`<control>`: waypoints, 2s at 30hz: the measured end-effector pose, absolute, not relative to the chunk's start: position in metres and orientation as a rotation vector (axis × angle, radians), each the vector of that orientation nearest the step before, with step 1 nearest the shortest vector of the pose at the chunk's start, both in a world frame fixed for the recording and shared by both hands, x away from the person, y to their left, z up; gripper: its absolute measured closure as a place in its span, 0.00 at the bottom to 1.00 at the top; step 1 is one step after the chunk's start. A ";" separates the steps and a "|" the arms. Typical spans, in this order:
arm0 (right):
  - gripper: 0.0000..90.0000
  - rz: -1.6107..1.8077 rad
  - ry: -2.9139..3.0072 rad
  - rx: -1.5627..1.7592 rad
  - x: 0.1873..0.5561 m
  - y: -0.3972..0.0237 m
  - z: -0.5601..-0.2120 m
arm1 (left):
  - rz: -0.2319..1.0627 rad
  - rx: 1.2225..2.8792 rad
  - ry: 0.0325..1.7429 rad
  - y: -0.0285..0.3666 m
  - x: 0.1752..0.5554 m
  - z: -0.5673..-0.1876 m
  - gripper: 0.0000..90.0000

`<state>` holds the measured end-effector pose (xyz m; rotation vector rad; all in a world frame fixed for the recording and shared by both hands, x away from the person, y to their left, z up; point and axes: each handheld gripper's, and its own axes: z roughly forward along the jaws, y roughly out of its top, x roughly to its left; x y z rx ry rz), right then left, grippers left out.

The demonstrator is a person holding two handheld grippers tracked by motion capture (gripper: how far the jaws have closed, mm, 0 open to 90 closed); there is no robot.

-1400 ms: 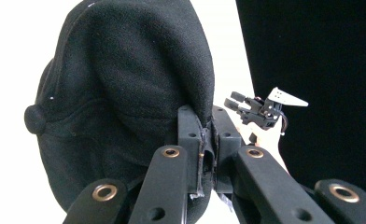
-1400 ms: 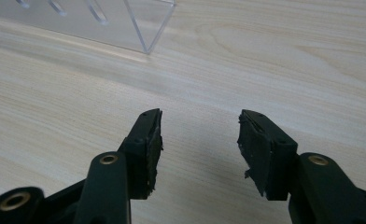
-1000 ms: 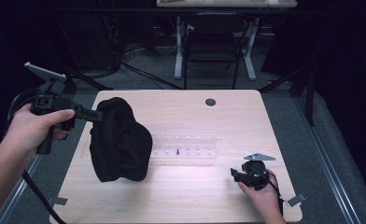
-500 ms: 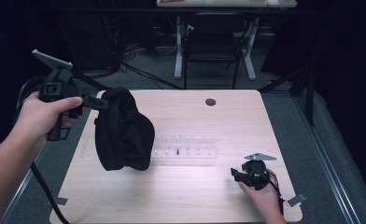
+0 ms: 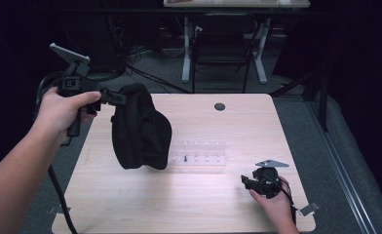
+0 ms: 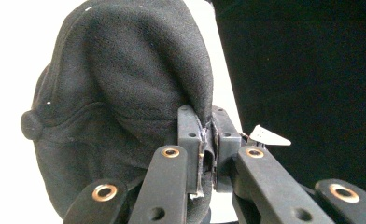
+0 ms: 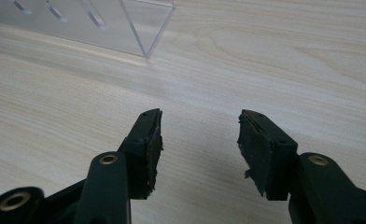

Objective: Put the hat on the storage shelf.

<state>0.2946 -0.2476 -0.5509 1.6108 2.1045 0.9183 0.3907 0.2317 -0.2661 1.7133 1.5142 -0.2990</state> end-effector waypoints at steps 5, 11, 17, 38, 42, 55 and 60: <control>0.54 0.920 2.093 1.616 0.295 -0.248 -0.551 | -0.298 1.712 1.515 0.223 0.395 -0.266 0.95; 0.54 0.926 2.096 1.615 0.295 -0.248 -0.551 | -0.303 1.726 1.507 0.208 0.402 -0.266 0.95; 0.54 0.930 2.097 1.616 0.295 -0.250 -0.551 | -0.300 1.731 1.511 0.198 0.407 -0.268 0.95; 0.54 0.948 2.095 1.623 0.295 -0.251 -0.550 | -0.304 1.722 1.536 0.176 0.422 -0.278 0.95; 0.54 0.949 2.092 1.623 0.295 -0.251 -0.550 | -0.300 1.736 1.539 0.170 0.422 -0.280 0.95; 0.54 0.959 2.094 1.616 0.294 -0.250 -0.548 | -0.286 1.765 1.521 0.158 0.420 -0.277 0.95; 0.54 0.965 2.109 1.594 0.294 -0.245 -0.545 | -0.283 1.767 1.522 0.158 0.420 -0.276 0.95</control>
